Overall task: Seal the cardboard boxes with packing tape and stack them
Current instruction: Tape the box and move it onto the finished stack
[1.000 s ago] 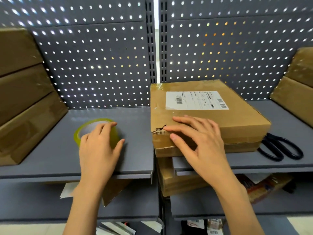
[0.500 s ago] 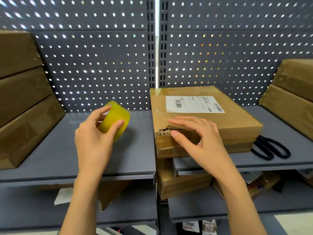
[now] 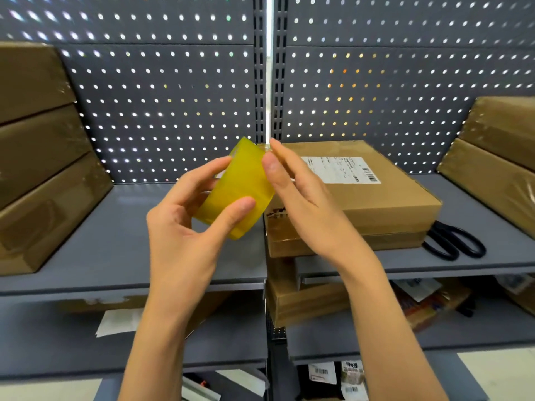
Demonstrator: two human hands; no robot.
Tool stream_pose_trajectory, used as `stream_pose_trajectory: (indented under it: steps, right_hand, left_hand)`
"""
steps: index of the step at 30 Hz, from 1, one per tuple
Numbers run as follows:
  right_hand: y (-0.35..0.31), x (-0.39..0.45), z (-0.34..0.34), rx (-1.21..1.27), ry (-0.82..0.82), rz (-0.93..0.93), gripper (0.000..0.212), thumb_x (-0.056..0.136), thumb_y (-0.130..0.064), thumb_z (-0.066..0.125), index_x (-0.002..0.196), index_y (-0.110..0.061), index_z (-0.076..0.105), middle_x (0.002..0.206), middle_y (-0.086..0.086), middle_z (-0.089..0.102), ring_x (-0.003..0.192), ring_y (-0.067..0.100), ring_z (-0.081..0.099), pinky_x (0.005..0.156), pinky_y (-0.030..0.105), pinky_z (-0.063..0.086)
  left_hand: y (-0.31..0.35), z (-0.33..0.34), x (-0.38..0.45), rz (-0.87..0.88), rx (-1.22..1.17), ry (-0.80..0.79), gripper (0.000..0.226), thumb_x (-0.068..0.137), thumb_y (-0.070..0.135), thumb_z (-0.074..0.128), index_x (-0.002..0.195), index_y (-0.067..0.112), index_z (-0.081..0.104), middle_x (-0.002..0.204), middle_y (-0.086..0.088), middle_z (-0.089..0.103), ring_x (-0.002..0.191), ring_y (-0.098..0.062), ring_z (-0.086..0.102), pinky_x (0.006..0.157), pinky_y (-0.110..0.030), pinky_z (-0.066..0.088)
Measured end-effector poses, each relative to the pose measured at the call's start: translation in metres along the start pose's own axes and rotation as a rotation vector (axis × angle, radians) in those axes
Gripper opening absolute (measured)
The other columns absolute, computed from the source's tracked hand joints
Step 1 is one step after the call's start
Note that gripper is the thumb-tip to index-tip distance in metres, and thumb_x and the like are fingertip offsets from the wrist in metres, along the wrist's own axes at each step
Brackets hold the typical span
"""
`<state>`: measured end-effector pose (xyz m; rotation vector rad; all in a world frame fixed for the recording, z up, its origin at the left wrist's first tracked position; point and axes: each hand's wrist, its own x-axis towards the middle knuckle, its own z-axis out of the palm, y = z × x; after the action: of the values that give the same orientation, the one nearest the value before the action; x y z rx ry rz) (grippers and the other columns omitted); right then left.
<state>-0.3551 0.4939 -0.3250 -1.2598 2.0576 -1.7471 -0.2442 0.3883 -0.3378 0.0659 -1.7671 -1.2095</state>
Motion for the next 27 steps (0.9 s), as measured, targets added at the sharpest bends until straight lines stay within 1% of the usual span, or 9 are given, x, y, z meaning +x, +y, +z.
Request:
stream_pose_trajectory:
  steps: [1, 2, 5, 7, 8, 12, 16, 21, 27]
  right_hand:
    - [0.0, 0.001, 0.001, 0.022, -0.011, -0.001, 0.073, 0.084, -0.066, 0.041, 0.145, -0.026, 0.037, 0.142, -0.013, 0.046, 0.129, -0.003, 0.041, 0.107, 0.025, 0.035]
    - [0.0, 0.001, 0.002, 0.042, -0.013, -0.008, 0.069, 0.086, -0.063, 0.045, 0.143, -0.025, 0.042, 0.138, -0.011, 0.05, 0.127, -0.001, 0.045, 0.106, 0.025, 0.038]
    - [0.0, 0.0, 0.004, 0.065, 0.023, -0.047, 0.053, 0.088, -0.049, 0.054, 0.135, -0.024, 0.052, 0.127, -0.009, 0.059, 0.119, 0.006, 0.054, 0.102, 0.037, 0.045]
    - [-0.001, -0.003, 0.005, 0.039, 0.061, -0.087, 0.046, 0.089, -0.043, 0.055, 0.132, -0.024, 0.056, 0.123, -0.009, 0.061, 0.117, 0.005, 0.055, 0.101, 0.038, 0.046]
    - [-0.002, -0.004, 0.006, 0.026, 0.079, -0.109, 0.043, 0.09, -0.04, 0.056, 0.13, -0.024, 0.057, 0.122, -0.01, 0.062, 0.116, 0.004, 0.055, 0.101, 0.036, 0.046]
    - [-0.007, -0.007, 0.008, -0.034, 0.131, -0.19, 0.035, 0.094, -0.027, 0.059, 0.128, -0.02, 0.061, 0.124, -0.009, 0.062, 0.118, -0.002, 0.053, 0.1, 0.019, 0.041]
    - [-0.007, -0.009, 0.011, -0.074, 0.205, -0.253, 0.03, 0.092, -0.021, 0.061, 0.122, -0.017, 0.065, 0.123, -0.005, 0.064, 0.117, -0.001, 0.054, 0.102, 0.023, 0.042]
    - [-0.006, -0.011, 0.012, -0.087, 0.303, -0.307, 0.022, 0.089, -0.016, 0.066, 0.11, -0.014, 0.072, 0.111, -0.003, 0.068, 0.107, 0.0, 0.059, 0.092, 0.013, 0.042]
    - [-0.004, -0.014, 0.014, -0.106, 0.326, -0.32, 0.019, 0.086, -0.012, 0.068, 0.105, -0.014, 0.073, 0.103, -0.003, 0.068, 0.1, 0.0, 0.06, 0.088, 0.013, 0.044]
  left_hand:
    - [0.0, -0.002, -0.001, 0.012, 0.018, -0.006, 0.041, 0.075, 0.025, 0.078, 0.111, 0.033, 0.061, 0.103, 0.022, 0.067, 0.099, -0.005, 0.06, 0.083, -0.019, 0.047]
    - [0.001, -0.003, -0.002, 0.019, 0.031, -0.009, 0.041, 0.075, 0.023, 0.078, 0.111, 0.033, 0.061, 0.103, 0.023, 0.066, 0.098, -0.003, 0.06, 0.082, -0.018, 0.047]
    - [0.002, -0.005, -0.005, 0.033, 0.05, -0.002, 0.04, 0.075, 0.021, 0.074, 0.111, 0.032, 0.061, 0.101, 0.024, 0.065, 0.096, -0.001, 0.059, 0.082, -0.017, 0.046]
    - [0.001, -0.006, -0.006, 0.035, 0.057, 0.01, 0.04, 0.075, 0.021, 0.074, 0.111, 0.031, 0.061, 0.101, 0.024, 0.065, 0.097, -0.002, 0.059, 0.082, -0.017, 0.046]
    - [0.001, -0.006, -0.006, 0.033, 0.055, 0.018, 0.039, 0.075, 0.021, 0.074, 0.111, 0.031, 0.062, 0.101, 0.024, 0.065, 0.097, -0.003, 0.059, 0.082, -0.017, 0.046]
    - [0.0, -0.007, -0.004, 0.035, 0.054, 0.037, 0.039, 0.075, 0.02, 0.075, 0.111, 0.031, 0.062, 0.1, 0.024, 0.066, 0.095, -0.003, 0.059, 0.082, -0.018, 0.046]
    - [-0.002, -0.005, -0.002, 0.052, 0.078, 0.049, 0.04, 0.076, 0.017, 0.075, 0.112, 0.031, 0.061, 0.1, 0.025, 0.066, 0.096, -0.002, 0.059, 0.083, -0.018, 0.046]
    - [-0.001, -0.001, -0.001, 0.06, 0.119, 0.055, 0.041, 0.076, 0.017, 0.076, 0.112, 0.03, 0.061, 0.098, 0.029, 0.064, 0.094, 0.001, 0.058, 0.081, -0.016, 0.045]
    - [-0.002, 0.002, -0.003, 0.061, 0.174, 0.055, 0.04, 0.078, 0.018, 0.076, 0.115, 0.026, 0.062, 0.102, 0.027, 0.064, 0.096, 0.0, 0.058, 0.084, -0.021, 0.047]
